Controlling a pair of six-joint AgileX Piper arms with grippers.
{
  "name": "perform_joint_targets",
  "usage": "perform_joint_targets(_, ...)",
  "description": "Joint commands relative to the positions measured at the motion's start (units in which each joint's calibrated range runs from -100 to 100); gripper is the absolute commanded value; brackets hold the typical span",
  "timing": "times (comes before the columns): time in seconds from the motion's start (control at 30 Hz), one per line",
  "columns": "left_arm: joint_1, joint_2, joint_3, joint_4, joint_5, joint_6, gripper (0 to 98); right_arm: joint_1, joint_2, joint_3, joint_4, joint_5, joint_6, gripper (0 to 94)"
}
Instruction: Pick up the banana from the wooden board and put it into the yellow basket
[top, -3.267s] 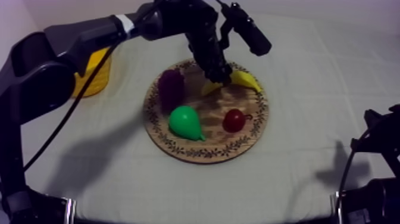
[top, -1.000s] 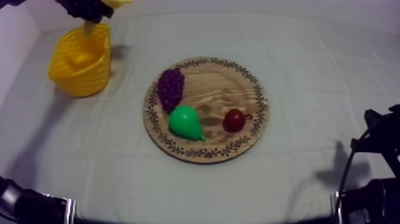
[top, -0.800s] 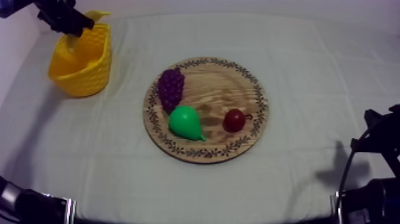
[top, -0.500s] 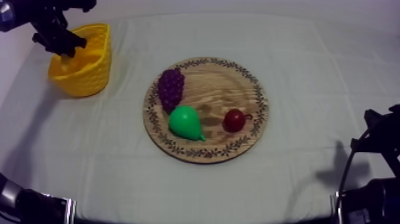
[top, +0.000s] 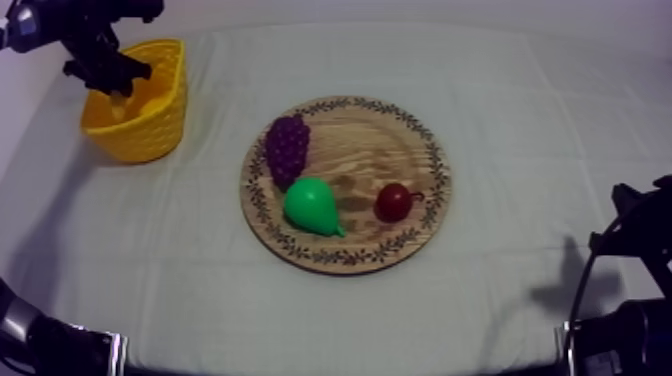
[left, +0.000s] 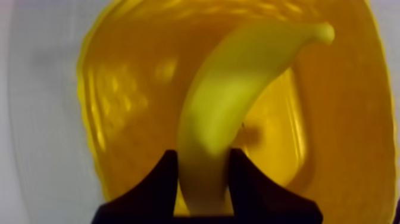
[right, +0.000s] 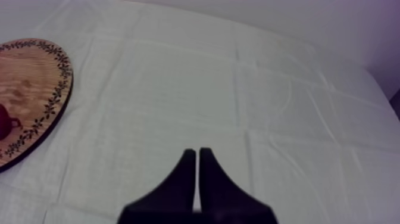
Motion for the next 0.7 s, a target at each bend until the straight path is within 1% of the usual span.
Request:
perform_joint_targets(0.0,-0.1,0.8,0.0,0.19,-0.7,-0.2,33.1,0.0,0.0,0.0,0.0,0.0,0.0,0.3)
perform_joint_targets(0.23,-0.5,2.8,0.9,0.90,-4.3,-0.8,40.0,0.0,0.0,0.0,0.0,0.0,0.0,0.3)
perform_joint_targets(0.5,-1.1,2.7,1.7,1.72,-6.0,-1.1,44.9,0.0,0.0,0.0,0.0,0.0,0.0,0.3)
perform_joint_targets(0.57,-1.2,2.0,2.4,1.85,-6.7,-1.3,43.2,0.0,0.0,0.0,0.0,0.0,0.0,0.3)
perform_joint_targets(0.6,-1.1,1.5,2.9,1.90,-7.1,-1.4,40.5,0.0,0.0,0.0,0.0,0.0,0.0,0.3)
perform_joint_targets(0.67,-0.9,-0.1,4.1,2.03,-8.1,-1.7,32.0,0.0,0.0,0.0,0.0,0.0,0.0,0.3)
